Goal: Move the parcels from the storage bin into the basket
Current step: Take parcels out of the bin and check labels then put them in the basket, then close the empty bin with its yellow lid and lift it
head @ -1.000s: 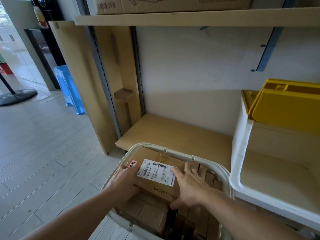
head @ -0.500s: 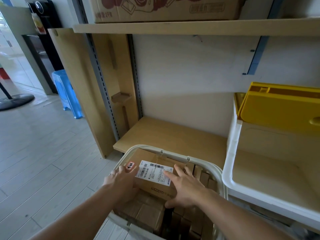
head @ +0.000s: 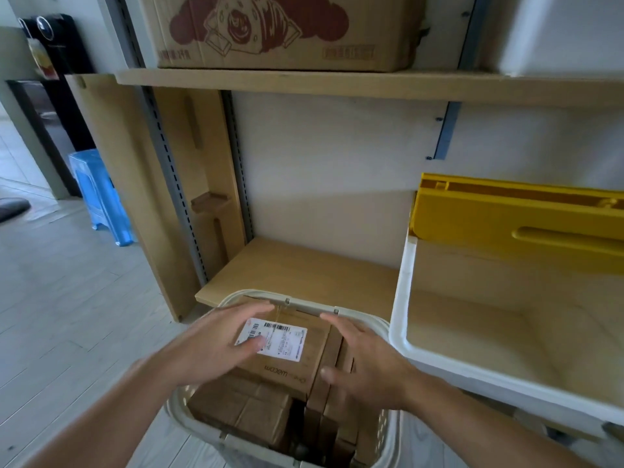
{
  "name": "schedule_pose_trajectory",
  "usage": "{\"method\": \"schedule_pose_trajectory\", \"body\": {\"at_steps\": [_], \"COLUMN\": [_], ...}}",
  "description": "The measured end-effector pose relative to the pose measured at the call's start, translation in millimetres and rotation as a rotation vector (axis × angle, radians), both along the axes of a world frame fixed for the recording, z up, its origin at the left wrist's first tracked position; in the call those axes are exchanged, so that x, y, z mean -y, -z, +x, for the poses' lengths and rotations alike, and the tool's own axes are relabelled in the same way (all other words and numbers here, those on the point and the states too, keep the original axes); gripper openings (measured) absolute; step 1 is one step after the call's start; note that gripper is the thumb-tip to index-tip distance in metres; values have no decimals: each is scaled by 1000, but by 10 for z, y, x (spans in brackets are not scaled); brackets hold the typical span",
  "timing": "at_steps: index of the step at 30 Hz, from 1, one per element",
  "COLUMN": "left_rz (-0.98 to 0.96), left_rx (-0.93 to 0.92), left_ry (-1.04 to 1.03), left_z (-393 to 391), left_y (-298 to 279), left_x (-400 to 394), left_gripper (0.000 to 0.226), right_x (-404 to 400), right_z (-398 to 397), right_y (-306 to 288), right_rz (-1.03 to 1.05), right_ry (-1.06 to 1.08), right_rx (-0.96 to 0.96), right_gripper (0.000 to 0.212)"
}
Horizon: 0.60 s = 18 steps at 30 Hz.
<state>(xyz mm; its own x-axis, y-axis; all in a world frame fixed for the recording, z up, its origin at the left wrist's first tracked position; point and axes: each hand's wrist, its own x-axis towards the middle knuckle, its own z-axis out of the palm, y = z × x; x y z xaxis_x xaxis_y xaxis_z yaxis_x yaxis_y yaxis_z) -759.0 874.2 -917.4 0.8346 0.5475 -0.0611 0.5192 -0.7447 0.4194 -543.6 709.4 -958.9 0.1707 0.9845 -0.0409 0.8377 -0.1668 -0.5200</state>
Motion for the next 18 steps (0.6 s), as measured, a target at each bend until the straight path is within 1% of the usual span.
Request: {"method": "schedule_pose_trajectory", "body": {"at_steps": [3, 6, 10, 14, 18], "left_rz": [16, 53, 100, 32, -5], "left_rx": [182, 333, 431, 523, 583], "left_ry": [61, 127, 177, 197, 229], "left_z": [177, 324, 478, 657, 991], "left_y": [-153, -213, -226, -203, -179], "left_x": [234, 481, 722, 820, 908], "left_gripper": [52, 55, 53, 51, 54], "right_x": [199, 390, 689, 991, 1200], "right_z": [46, 107, 139, 202, 335], "right_y": [-160, -334, -522, -664, -780], "right_rz": [123, 241, 356, 403, 446], "right_ry": [100, 139, 187, 249, 340], "right_rx": [-115, -87, -75, -38, 10], "right_gripper": [82, 82, 77, 74, 77]}}
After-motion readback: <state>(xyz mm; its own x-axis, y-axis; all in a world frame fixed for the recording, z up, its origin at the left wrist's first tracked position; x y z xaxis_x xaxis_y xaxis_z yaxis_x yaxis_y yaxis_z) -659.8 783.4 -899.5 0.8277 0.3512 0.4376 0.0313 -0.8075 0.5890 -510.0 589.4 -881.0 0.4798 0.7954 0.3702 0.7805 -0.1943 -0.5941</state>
